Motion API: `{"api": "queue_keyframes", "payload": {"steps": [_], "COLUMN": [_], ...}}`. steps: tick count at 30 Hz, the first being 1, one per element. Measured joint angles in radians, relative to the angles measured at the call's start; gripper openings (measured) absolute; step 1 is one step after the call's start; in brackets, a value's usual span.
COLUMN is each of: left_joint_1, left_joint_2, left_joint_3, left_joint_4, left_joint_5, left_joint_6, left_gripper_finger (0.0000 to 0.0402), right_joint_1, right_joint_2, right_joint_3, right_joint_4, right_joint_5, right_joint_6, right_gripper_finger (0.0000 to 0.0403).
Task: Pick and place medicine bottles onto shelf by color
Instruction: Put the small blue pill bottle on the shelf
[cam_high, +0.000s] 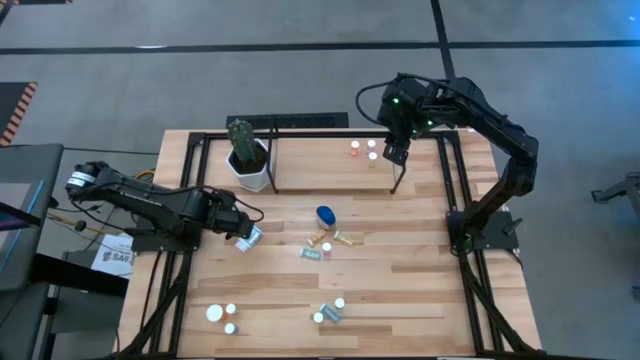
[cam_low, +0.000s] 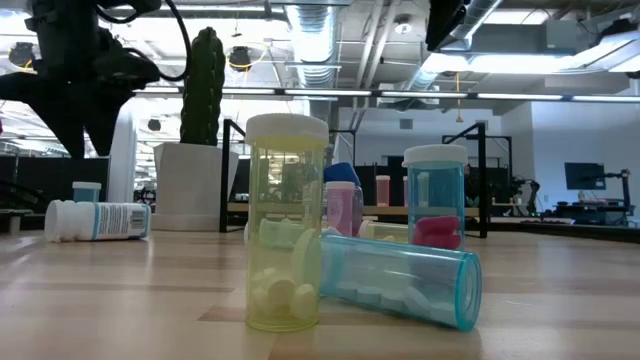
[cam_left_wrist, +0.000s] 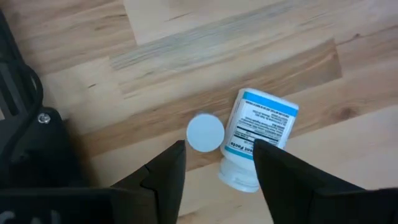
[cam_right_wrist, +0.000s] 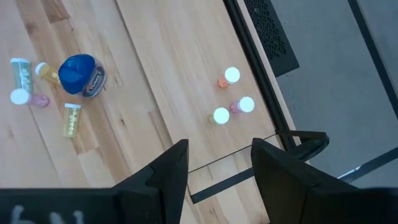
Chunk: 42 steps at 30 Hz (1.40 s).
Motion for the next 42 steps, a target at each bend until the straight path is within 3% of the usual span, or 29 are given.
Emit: {"api": "queue_keyframes", "payload": {"steps": [8,19,28,33,42], "left_joint_1": [0.000,0.000,0.000,0.000,0.000], "left_joint_2": [0.000,0.000,0.000,0.000,0.000], "left_joint_3": [0.000,-0.132,-0.185,-0.207,-0.207], "left_joint_4": [0.004,0.116,0.200,0.221,0.250], "left_joint_5": [-0.027,-0.031,-0.040,-0.056,-0.070], "left_joint_6": [-0.073,-0.214,-0.229,-0.265,-0.270], "left_gripper_finger": [0.0239,0.0243,0.0242,0.0215,0.0109], "right_joint_1": [0.001,0.001,0.001,0.001,0.001], "right_joint_2": [0.000,0.000,0.000,0.000,0.000], "right_joint_3": [0.000,0.000,0.000,0.000,0.000], "right_joint_4": [0.002,0.002,0.002,0.002,0.002], "right_joint_5": [0.000,0.000,0.000,0.000,0.000], "right_joint_6": [-0.003,-0.003,0.000,0.000,0.000], "right_gripper_finger": [0.0195,0.0195,0.0195,0.0195,0.0195]}}
